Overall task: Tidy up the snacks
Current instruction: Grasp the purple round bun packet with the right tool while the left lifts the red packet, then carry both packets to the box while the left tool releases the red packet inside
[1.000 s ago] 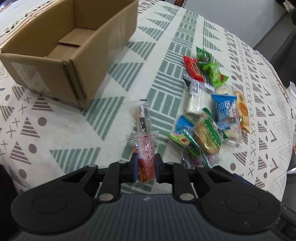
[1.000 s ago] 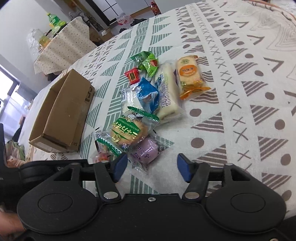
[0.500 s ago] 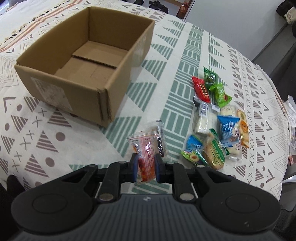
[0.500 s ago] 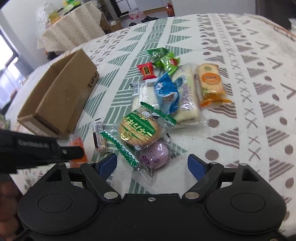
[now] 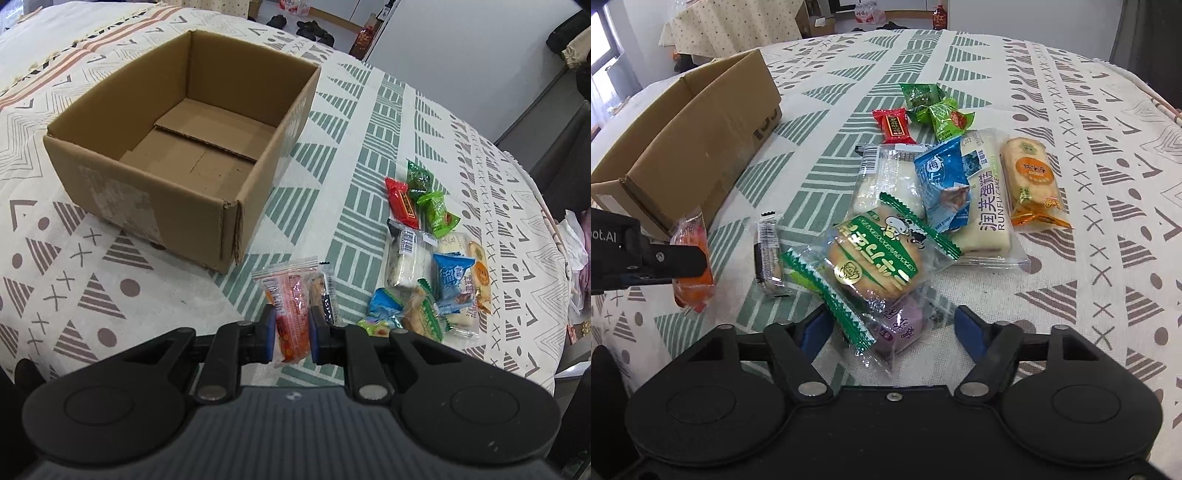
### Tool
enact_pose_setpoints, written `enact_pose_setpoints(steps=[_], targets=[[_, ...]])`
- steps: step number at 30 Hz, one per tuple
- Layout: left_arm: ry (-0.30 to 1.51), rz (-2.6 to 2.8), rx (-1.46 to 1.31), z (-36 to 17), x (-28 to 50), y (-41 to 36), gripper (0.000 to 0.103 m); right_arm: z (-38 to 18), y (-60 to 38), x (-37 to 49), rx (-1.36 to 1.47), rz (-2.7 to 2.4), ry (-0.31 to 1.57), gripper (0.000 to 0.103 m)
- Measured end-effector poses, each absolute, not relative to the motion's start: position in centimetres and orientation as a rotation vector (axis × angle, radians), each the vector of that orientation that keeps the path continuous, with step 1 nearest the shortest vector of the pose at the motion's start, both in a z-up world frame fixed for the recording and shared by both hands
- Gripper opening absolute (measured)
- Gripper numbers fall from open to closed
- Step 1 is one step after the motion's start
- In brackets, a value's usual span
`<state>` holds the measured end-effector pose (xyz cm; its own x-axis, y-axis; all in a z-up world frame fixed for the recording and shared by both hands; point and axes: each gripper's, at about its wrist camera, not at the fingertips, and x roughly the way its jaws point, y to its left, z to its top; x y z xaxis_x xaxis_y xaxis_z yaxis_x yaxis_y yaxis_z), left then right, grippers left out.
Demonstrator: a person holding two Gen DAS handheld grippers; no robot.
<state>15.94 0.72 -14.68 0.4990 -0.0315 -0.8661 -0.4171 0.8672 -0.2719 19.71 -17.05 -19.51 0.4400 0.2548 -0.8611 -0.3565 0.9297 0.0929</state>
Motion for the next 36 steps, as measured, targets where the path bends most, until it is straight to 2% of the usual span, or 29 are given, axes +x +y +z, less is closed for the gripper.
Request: enact_pose_setpoints(steps=[1, 3, 5, 17, 36], targets=[[1.027, 0.241, -0.489, -14.5, 15.9, 0.7, 0.017, -19.5, -17.1, 19.7, -0.099, 0.388, 1.052, 0.054], [1.020, 0.235, -0.489, -14.3, 15.6, 0.7, 0.017, -19.3, -17.3, 19.6, -0.080, 0.398, 1.062, 0.048], [1.015, 0.229, -0.492, -14.1, 15.5, 0.8, 0.017, -19.0, -17.5, 19.5, -0.061, 0.409, 1.070, 0.034], [0.956, 0.194, -0.505, -12.3, 14.8, 1.4, 0.017, -16.5, -18.9, 17.9, 0.051, 0.370, 1.033, 0.032], [0.816, 0.138, -0.483, -6.1, 16.5, 4.7, 0.017, -9.7, -17.4, 17.9, 0.125, 0.331, 0.869, 0.032]])
